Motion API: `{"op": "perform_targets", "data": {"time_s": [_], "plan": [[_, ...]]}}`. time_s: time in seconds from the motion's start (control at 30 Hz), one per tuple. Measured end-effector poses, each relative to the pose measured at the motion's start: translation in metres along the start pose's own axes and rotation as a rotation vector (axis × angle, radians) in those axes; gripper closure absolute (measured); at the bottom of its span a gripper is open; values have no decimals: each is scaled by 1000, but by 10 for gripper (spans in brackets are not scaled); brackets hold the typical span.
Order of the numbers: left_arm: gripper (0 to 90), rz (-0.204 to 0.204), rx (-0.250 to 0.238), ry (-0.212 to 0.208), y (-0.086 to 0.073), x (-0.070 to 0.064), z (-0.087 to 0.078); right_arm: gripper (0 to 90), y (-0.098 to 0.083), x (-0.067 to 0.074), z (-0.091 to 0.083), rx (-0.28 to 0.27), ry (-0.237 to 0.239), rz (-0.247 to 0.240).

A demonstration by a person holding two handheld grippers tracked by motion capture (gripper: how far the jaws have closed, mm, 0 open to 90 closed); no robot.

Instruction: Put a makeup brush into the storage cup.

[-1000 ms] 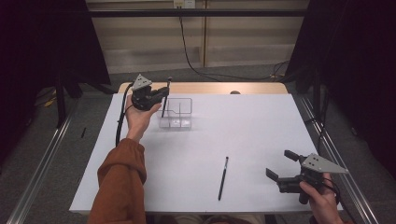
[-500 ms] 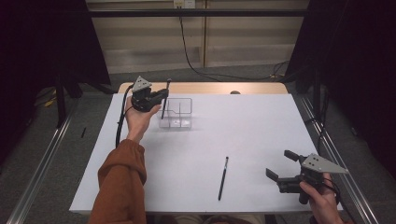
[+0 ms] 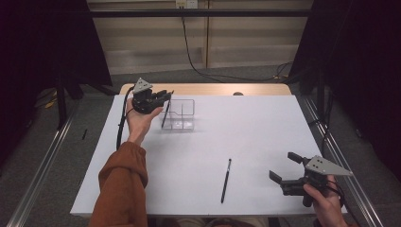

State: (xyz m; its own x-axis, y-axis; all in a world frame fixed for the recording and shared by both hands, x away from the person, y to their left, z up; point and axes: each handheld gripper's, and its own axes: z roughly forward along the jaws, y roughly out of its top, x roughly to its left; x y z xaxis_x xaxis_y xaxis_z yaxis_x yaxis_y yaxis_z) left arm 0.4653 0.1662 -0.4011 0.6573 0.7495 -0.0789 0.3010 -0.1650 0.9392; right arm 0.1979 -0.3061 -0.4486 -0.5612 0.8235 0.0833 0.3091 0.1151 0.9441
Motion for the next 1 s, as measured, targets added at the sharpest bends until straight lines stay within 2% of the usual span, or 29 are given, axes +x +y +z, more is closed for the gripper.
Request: {"op": "perform_targets", "data": {"time_s": [0.07, 0.37, 0.43, 0.5, 0.57, 0.63, 0.67, 0.7, 0.8, 0.93, 1.0], "plan": [[710, 6, -3, 1, 0, 0, -1, 0, 0, 0, 0, 0, -1, 2], [480, -26, -22, -5, 1, -2, -7, 0, 0, 0, 0, -2, -1, 0], [401, -32, -22, -12, 2, -4, -8, 0, 0, 0, 0, -1, -2, 0], [345, -21, -18, -1, 3, -6, -10, 0, 0, 0, 0, -2, -2, 2], [271, -28, -19, 13, 3, -8, -12, 0, 0, 0, 0, -1, -2, 2], [208, -52, -11, 10, 2, -8, -14, 0, 0, 0, 0, -2, -3, 1], [183, -48, -10, 15, 0, -8, -15, 0, 0, 0, 0, -2, -3, 1], [168, -44, -9, 15, -1, -8, -16, 0, 0, 0, 0, -1, -2, -2], [95, -69, 7, 20, -2, -8, -19, 0, 0, 0, 1, -1, -1, -3], [61, -71, -2, 28, 2, -8, -27, 0, 0, 0, 1, 3, -1, 0], [34, -53, -4, 25, 3, -8, -31, 0, 1, 0, 2, 4, -1, -1]]}}
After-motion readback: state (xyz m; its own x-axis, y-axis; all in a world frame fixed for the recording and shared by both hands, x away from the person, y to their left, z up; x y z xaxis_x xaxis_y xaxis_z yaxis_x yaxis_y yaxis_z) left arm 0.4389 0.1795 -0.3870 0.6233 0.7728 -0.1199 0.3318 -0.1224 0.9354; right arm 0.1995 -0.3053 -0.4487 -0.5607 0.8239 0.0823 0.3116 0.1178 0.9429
